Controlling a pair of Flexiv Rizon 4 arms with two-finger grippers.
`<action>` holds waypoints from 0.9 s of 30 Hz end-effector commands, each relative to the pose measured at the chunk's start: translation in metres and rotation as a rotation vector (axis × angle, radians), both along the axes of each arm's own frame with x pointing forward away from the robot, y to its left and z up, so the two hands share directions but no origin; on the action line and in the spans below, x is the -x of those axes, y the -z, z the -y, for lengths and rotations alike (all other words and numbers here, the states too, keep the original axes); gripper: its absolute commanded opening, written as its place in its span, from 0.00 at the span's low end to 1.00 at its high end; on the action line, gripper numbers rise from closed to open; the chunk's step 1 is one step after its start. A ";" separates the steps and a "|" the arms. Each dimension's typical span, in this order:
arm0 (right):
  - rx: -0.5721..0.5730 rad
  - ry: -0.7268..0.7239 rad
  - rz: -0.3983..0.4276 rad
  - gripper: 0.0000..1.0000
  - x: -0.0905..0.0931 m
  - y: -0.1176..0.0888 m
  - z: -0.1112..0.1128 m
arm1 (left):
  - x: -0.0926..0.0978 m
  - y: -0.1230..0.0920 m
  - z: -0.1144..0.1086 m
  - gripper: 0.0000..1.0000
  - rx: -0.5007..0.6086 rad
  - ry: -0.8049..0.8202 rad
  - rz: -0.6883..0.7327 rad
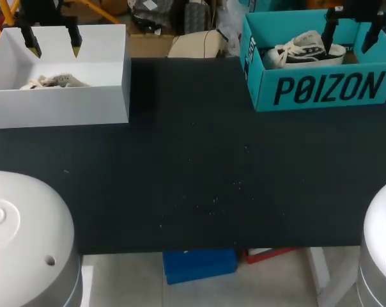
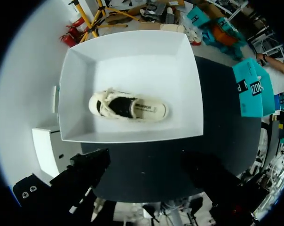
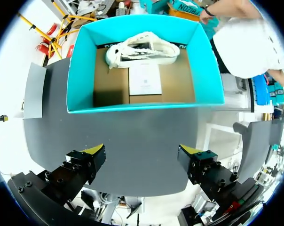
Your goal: Take the shoe out of the shoebox, open the shoe tongue, remove and reinsert the insole, then place the shoe into the shoebox
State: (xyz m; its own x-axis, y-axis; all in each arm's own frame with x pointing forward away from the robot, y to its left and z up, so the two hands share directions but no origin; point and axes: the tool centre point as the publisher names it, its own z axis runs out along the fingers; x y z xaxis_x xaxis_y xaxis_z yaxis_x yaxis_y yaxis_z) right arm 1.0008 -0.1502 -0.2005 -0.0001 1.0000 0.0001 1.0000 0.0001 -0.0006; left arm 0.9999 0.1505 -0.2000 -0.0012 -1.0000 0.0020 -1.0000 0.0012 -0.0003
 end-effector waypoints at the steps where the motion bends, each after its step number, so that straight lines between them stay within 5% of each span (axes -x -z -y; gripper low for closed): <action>1: 0.005 -0.174 0.035 1.00 -0.001 -0.003 -0.002 | 0.000 0.000 0.000 1.00 0.000 0.000 0.000; 3: 0.073 -0.587 0.062 1.00 0.009 -0.010 -0.004 | 0.000 0.000 0.000 1.00 0.000 0.000 0.000; 14: 0.073 -0.587 0.062 1.00 0.009 -0.010 -0.004 | 0.000 0.000 0.000 1.00 0.000 0.000 0.000; 17: 0.161 -1.194 0.033 1.00 0.011 -0.019 -0.005 | 0.000 0.000 0.000 1.00 0.000 0.000 0.000; 27: 0.161 -1.194 0.033 1.00 0.011 -0.019 -0.005 | 0.000 0.000 0.000 1.00 0.000 0.000 0.000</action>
State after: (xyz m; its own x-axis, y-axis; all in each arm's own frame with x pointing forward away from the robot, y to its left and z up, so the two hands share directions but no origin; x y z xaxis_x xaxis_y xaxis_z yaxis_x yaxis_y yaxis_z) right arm 0.9910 -0.1460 -0.1821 -0.7392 0.6640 -0.1128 0.6685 0.7437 -0.0033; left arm 1.0000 0.1507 -0.2004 -0.0021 -1.0000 0.0035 -1.0000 0.0021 -0.0012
